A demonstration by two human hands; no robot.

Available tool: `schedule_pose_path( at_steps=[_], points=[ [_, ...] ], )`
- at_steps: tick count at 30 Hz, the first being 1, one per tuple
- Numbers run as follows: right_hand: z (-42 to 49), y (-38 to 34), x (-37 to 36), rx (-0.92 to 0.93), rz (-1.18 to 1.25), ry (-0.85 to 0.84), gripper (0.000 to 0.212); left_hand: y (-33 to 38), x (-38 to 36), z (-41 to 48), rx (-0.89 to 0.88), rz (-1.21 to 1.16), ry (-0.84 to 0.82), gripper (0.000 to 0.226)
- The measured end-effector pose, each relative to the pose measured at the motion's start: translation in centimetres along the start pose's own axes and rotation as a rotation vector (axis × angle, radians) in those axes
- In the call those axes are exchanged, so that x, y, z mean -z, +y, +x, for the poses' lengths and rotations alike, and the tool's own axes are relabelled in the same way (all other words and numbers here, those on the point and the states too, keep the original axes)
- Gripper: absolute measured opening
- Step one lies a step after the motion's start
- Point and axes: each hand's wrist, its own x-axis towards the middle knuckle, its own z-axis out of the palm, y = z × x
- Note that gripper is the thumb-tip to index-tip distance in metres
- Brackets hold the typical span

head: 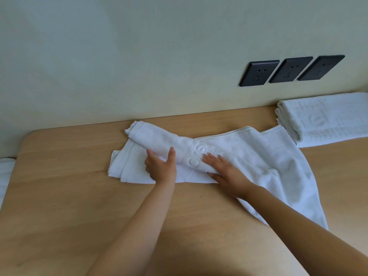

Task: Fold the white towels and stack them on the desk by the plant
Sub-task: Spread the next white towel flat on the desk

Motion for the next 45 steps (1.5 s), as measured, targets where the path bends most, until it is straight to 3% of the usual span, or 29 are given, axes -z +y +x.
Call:
schedule_pose_path(
  at_steps=[4, 6, 10, 15, 19, 21, 24, 26, 28, 31, 35, 38, 41, 45],
  points=[
    [-0.7, -1.5, 1.2, -0.071, 0.127, -0.028, 0.045, 3.2, -1.0, 0.2, 0.370, -0.481, -0.021, 0.064],
    [-1.4, -1.8, 1.7, -0.091, 0.106, -0.087, 0.046, 4.2, -1.4, -0.1, 0.461, -0.551, -0.055, 0.061],
    [-1.0, -1.7, 3.0, 0.089, -0.002, -0.152, 0.045, 3.7, -1.3, -0.2, 0.415, -0.713, -0.049, 0.057],
    [6.0, -2.9, 4.0, 0.095, 0.113, 0.019, 0.031, 0.6, 0.1, -0.8, 0.302, -0.896, -0.025, 0.058],
    [13.6, -4.5, 1.8, 0.048, 0.134, -0.200, 0.047, -0.9, 0.4, 0.1, 0.250, -0.918, -0.018, 0.075],
    [15.3, -5.2, -0.1, 0.037, 0.183, -0.324, 0.053, -0.9, 0.6, 0.5, 0.236, -1.054, -0.024, 0.061],
    [15.6, -6.3, -1.8, 0.128, 0.221, -0.334, 0.041, -0.6, 1.4, 0.4, 0.248, -1.195, -0.014, 0.051],
    [15.6, -7.4, -1.2, 0.125, 0.430, -0.348, 0.029, -0.9, 2.4, 0.0, 0.289, -1.170, 0.063, 0.052],
    [16.1, -8.3, -0.6, 0.164, 0.544, -0.370, 0.031, -1.9, 3.3, -0.4, 0.305, -1.116, 0.143, 0.042],
    [17.0, -9.5, -1.8, 0.278, 0.567, -0.403, 0.028, -3.3, 4.6, -1.3, 0.175, -1.074, 0.265, 0.027],
    [16.9, -9.1, -5.8, 0.330, 0.434, -0.466, 0.025, -5.7, 6.2, -3.5, 0.059, -1.020, 0.410, 0.034],
    [15.9, -9.5, -8.0, 0.324, 0.538, -0.557, 0.026, -9.0, 7.5, -6.0, 0.093, -0.941, 0.553, 0.039],
    [15.0, -9.8, -9.6, 0.361, 0.385, -0.592, 0.037, -12.2, 9.0, -8.6, 0.166, -0.745, 0.729, 0.035],
    [14.9, -9.3, -11.4, 0.596, 0.002, -0.515, 0.045, -14.0, 9.8, -9.8, 0.275, -0.490, 0.817, 0.032]
  ],
)
